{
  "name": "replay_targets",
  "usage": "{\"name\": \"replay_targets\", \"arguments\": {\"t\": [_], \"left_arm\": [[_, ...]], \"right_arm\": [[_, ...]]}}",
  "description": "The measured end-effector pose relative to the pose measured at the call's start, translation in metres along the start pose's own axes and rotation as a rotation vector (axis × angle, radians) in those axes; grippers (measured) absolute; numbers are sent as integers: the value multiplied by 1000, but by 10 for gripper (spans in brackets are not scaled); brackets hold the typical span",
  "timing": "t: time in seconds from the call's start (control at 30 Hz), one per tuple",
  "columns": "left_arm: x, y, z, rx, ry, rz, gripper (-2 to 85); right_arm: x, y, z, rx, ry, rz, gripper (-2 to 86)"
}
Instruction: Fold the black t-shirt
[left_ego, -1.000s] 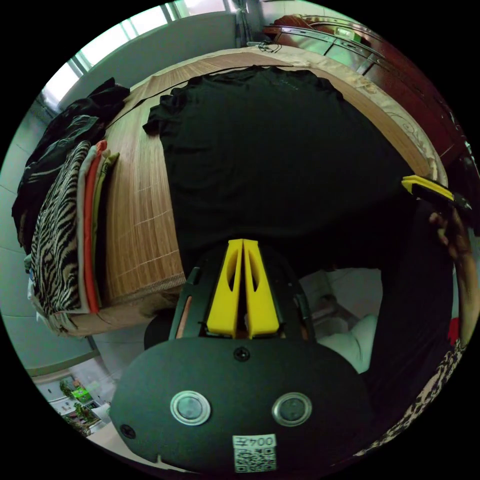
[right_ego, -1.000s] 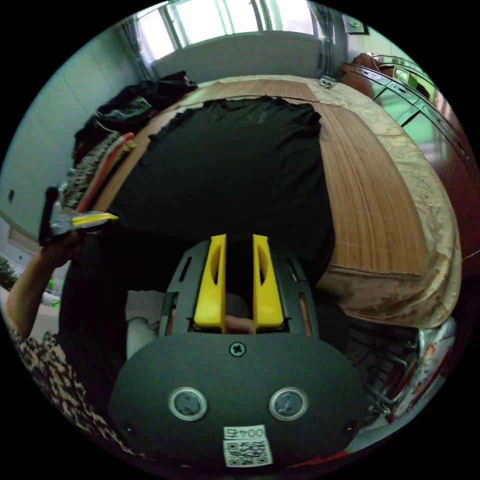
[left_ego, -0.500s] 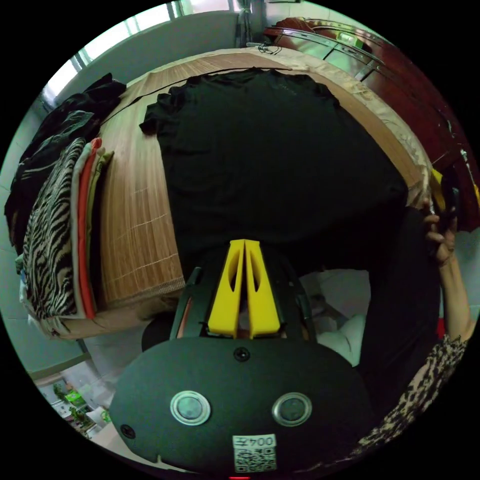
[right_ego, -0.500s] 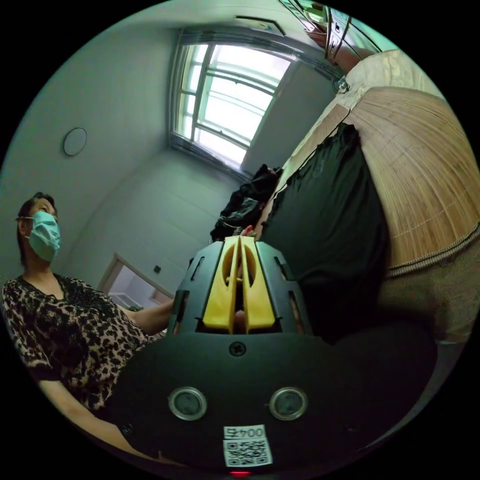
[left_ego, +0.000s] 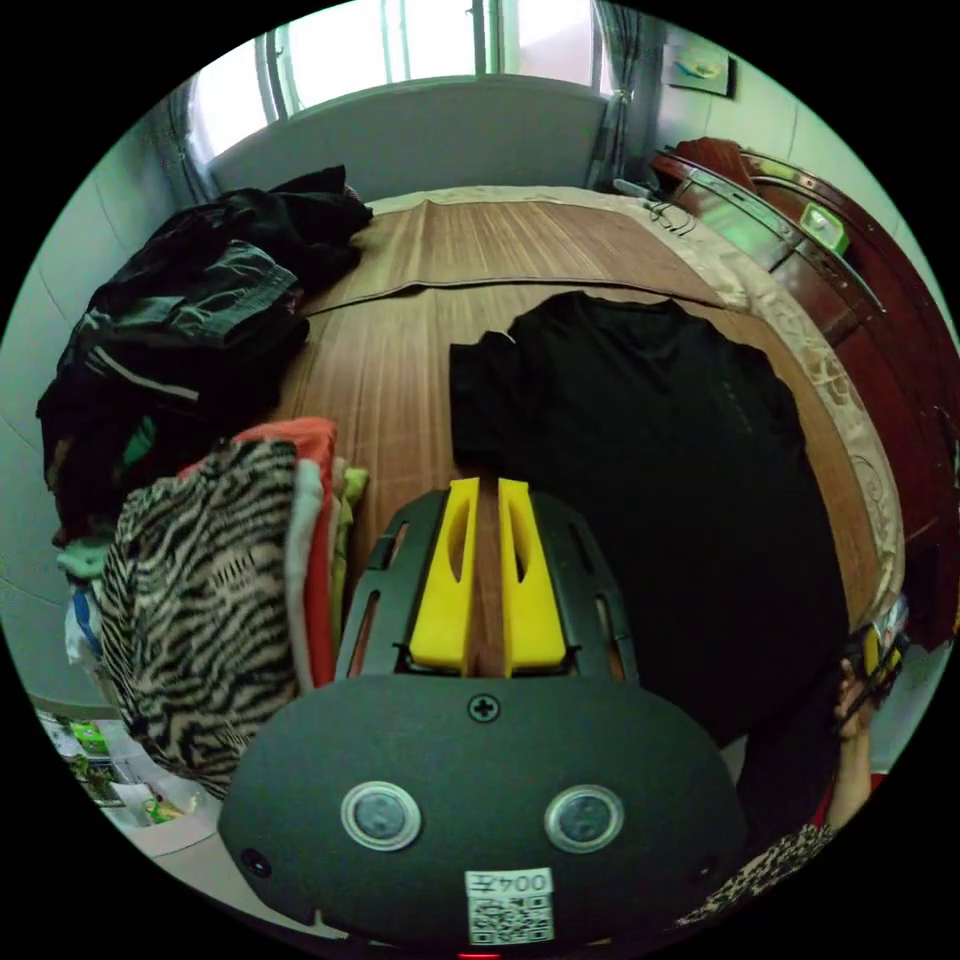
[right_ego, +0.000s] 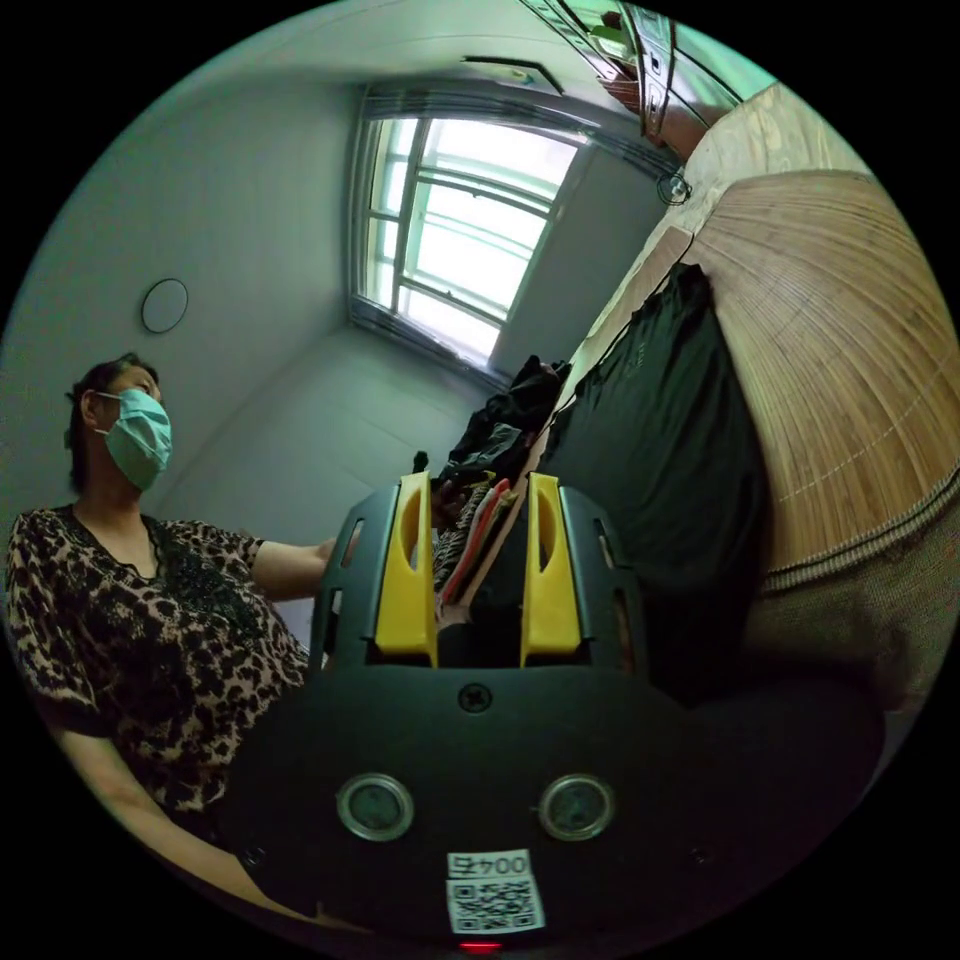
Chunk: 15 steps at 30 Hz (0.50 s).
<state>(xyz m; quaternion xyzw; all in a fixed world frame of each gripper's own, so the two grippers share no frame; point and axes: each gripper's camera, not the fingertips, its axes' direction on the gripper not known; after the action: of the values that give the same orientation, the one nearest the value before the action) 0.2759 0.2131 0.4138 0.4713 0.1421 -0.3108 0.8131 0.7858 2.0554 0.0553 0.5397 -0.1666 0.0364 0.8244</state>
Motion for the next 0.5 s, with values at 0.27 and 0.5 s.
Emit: {"name": "replay_targets", "arguments": {"t": [0.27, 0.5], "left_arm": [[-2, -87, 88, -82, -106, 36, 39], [-27, -118, 134, -61, -5, -75, 81]], "right_arm": [[45, -5, -10, -36, 14, 51, 134], [74, -7, -16, -45, 22, 85, 124]]}}
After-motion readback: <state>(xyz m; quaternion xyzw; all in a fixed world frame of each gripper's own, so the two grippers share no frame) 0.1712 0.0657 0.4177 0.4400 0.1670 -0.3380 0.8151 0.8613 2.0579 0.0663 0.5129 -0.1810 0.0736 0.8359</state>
